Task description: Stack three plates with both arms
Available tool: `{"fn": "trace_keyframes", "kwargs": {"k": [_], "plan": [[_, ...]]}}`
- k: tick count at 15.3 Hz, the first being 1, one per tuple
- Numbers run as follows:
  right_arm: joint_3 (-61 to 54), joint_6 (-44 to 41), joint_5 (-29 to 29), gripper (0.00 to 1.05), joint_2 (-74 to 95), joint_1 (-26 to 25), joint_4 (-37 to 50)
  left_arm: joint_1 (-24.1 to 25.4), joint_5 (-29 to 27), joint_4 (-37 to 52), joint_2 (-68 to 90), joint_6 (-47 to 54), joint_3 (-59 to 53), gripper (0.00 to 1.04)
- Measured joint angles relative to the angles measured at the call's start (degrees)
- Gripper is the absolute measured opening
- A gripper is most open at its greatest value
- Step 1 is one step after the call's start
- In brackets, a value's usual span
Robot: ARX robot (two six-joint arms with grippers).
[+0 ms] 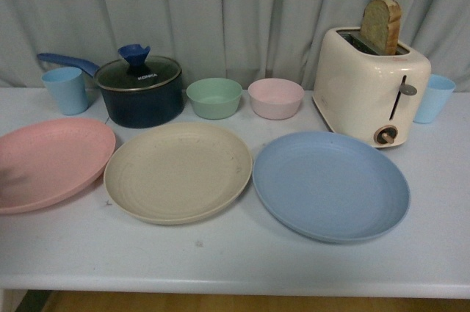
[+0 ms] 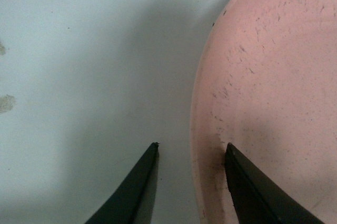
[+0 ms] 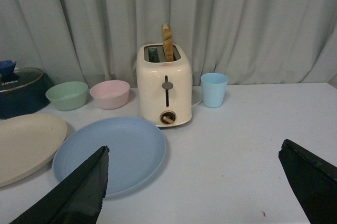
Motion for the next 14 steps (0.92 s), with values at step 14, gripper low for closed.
{"fn": "trace_keyframes", "kwargs": {"k": [14], "plan": [[0.0, 0.0, 0.0, 0.98, 0.0, 0.0, 0.0, -3.6, 1.8, -1.9, -31.0, 1.8, -11.2, 0.03]]}}
